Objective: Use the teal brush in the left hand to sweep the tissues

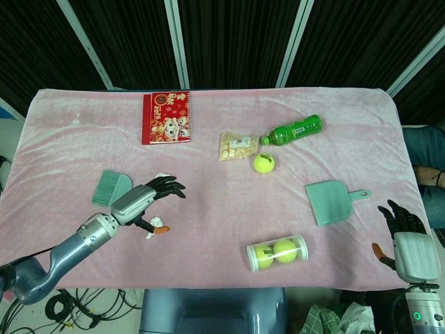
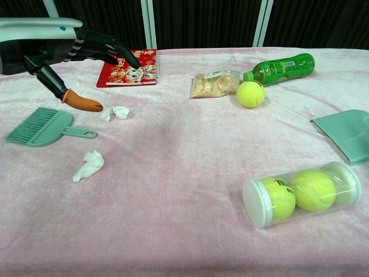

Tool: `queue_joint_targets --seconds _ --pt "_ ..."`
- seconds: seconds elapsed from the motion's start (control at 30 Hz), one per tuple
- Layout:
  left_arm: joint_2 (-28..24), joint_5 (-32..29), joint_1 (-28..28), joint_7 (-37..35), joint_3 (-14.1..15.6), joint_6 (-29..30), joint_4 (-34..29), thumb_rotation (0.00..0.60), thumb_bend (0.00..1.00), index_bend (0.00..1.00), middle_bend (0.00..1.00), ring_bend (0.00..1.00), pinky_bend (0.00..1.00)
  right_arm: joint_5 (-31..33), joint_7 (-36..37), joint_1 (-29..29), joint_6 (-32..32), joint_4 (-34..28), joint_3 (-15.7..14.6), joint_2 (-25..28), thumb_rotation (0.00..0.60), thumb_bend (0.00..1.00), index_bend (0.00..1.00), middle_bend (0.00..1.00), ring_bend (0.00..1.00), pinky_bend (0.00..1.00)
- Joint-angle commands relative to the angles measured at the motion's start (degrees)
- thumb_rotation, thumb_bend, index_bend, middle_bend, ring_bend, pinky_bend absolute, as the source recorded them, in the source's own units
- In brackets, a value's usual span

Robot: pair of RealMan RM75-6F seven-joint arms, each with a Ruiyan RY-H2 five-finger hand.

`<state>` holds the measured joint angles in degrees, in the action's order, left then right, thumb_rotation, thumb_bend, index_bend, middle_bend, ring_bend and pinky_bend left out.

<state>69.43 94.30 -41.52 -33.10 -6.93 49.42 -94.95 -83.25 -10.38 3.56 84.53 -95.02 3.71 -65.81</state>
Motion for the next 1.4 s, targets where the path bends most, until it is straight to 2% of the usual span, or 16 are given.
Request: queue_joint_targets --seconds 0.03,0.33,0.7,0.93,1.17,1.4 --pt "2.5 1.5 -2.7 -4.3 1.2 0.0 0.4 0.600 0.21 0.24 0.14 0.00 0.07 -0.3 0.2 -0.1 0.2 0.0 -0.2 0.1 0.600 0.17 0.19 0.09 0.14 0.18" --pt "3.5 -1.0 -2.5 3.3 1.7 1.1 -0.4 0.600 0.21 0.24 0.14 0.00 0.07 -0.8 0.6 0.0 0.0 0.1 -0.3 0.2 0.600 0.17 0.19 0.09 0.14 0.18" --pt "4.2 -2.3 -3.6 4.1 2.3 0.6 0.1 0.600 0.21 0.24 0.15 0.00 0.09 -0.2 0.5 0.0 -0.2 0.0 -0.1 0.2 0.600 0.17 0.19 0.09 0.14 0.18" --pt "5.1 -3.4 -3.6 7.4 2.7 0.9 1.4 0.600 0.21 0.23 0.16 0.00 0.09 -0.1 0.6 0.0 -0.3 0.0 -0.1 0.3 0.600 0.17 0.19 0.09 0.14 0.18" --pt "5.8 -7.5 -2.2 20.4 3.2 1.2 5.4 0.600 0.21 0.23 0.19 0.00 0.09 -0.1 0.6 0.0 -0.3 0.0 -0.2 0.3 0.600 0.17 0.19 0.09 0.14 0.18" --pt "9.9 -17.6 0.1 36.4 1.9 2.7 12.9 0.600 0.21 0.27 0.25 0.00 0.10 -0.2 0.2 -0.1 -0.2 0.0 -0.2 0.2 0.600 0.17 0.19 0.09 0.14 0.18"
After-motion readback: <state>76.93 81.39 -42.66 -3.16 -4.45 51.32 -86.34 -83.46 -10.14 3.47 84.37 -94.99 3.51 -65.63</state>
